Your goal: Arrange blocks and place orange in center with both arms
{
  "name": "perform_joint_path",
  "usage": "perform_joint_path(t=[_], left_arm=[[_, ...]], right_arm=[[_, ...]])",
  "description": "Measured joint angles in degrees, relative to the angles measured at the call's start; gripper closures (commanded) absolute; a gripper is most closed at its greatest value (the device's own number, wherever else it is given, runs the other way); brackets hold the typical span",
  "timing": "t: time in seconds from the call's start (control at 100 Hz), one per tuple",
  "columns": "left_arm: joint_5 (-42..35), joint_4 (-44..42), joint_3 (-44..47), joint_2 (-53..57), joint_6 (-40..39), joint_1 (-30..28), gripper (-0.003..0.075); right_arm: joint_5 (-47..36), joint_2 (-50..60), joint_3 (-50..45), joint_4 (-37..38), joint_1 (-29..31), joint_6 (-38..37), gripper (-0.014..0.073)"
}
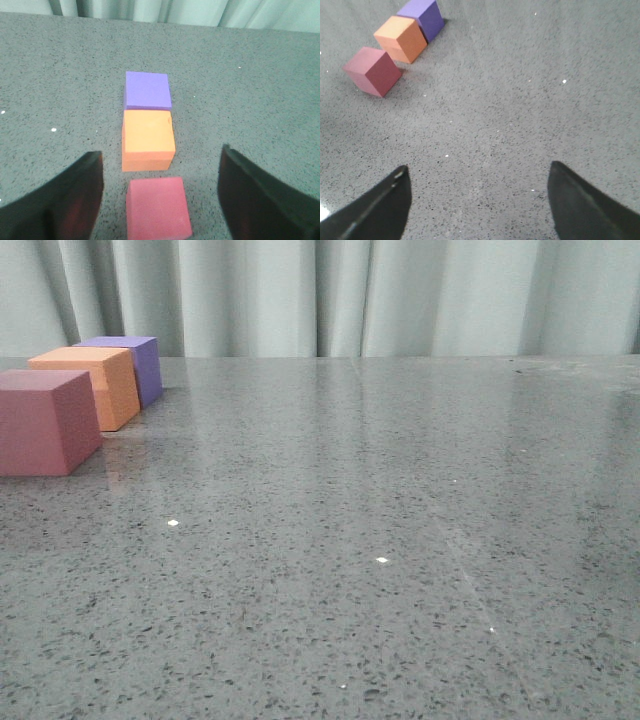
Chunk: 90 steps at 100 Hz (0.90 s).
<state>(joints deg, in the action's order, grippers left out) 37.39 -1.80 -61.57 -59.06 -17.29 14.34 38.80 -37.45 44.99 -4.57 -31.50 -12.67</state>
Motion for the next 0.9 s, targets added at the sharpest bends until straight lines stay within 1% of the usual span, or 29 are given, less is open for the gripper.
perform_joint_path(t=[0.02,0.04,0.07,0.09,0.14,0.16,0.21,0.27,0.31,0.68,0.9], left_arm=[[-0.4,0.0,1.0,1.1,0.0,0.0,0.0401],[-0.8,0.0,2.0,2.3,0.0,0.0,0.0430],[-1.5,0.0,3.4,3.7,0.0,0.0,0.0469],[-1.9,0.0,4.4,4.8,0.0,0.0,0.0499],[-2.9,0.0,6.7,7.1,0.0,0.0,0.0569],[-3.3,0.0,7.6,8.0,0.0,0.0,0.0598],[-4.2,0.0,9.8,10.1,0.0,0.0,0.0664],[-4.7,0.1,12.2,12.5,0.0,0.0,0.0741],[-5.1,0.2,13.7,14.2,0.0,0.0,0.0740],[-7.2,0.3,24.4,28.0,0.8,0.0,0.0739],[-7.2,0.5,26.5,34.0,0.9,0.0,0.0739]], right_arm=[[-0.4,0.7,-0.4,0.2,0.0,0.0,0.0172],[-0.6,1.4,-1.0,0.3,0.0,0.0,0.0215],[-0.9,2.4,-2.0,0.5,0.0,0.0,0.0295],[-1.0,3.1,-2.4,0.6,0.0,0.0,0.0328],[-1.1,4.5,-3.9,0.9,0.0,0.0,0.0465],[-1.1,5.1,-4.2,1.0,0.0,0.0,0.0498],[-1.1,6.4,-5.6,1.1,0.0,0.0,0.0622],[-1.1,8.0,-6.9,1.2,0.0,0.0,0.0724],[-1.1,8.9,-7.8,1.3,0.0,0.0,0.0712],[-4.8,19.1,-15.0,2.1,0.0,0.0,0.0715],[-6.5,22.3,-16.7,2.5,0.0,0.0,0.0715]])
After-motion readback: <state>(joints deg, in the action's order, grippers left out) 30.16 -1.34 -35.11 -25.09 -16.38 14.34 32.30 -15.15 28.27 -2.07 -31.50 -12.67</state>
